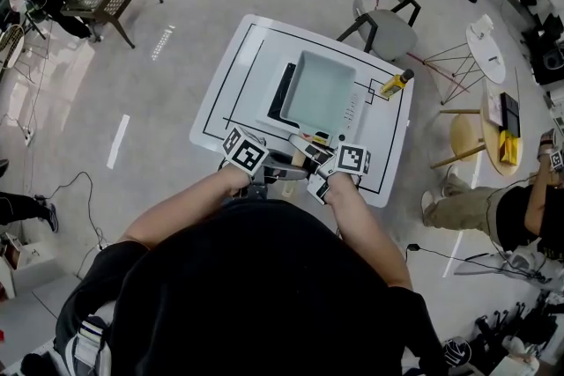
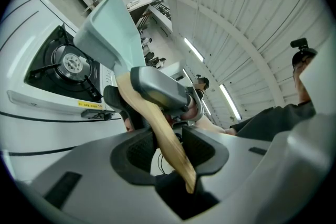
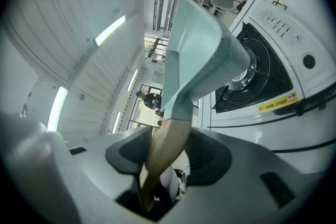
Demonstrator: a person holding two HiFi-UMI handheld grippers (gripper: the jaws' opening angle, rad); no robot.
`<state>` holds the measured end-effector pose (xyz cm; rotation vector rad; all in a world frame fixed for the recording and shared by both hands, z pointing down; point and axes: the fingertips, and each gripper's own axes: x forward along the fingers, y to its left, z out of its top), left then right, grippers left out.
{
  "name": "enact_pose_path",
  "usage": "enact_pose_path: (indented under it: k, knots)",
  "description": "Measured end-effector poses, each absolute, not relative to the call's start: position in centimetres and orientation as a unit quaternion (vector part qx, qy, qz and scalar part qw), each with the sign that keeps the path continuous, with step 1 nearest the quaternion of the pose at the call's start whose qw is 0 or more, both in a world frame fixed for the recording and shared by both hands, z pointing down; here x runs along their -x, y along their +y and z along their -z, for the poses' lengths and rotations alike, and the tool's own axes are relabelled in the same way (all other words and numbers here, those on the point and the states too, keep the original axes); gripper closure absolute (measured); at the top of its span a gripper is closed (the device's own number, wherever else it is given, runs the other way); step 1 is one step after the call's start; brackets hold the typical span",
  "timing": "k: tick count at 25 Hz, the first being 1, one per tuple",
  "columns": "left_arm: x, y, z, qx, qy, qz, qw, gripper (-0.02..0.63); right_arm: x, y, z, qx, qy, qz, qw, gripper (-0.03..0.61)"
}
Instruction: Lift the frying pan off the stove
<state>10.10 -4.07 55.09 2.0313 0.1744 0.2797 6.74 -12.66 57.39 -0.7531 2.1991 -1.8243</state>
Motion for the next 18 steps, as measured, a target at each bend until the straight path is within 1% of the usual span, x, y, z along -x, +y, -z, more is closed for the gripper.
enact_pose_path:
  k: [18]
  knots:
    - [-9.76, -4.3, -56.09, -0.846, 0.067, -0.12, 0.516, 0.454, -6.54, -12.71, -58.03, 0.252, 0.737, 0.621, 0.089, 0.38]
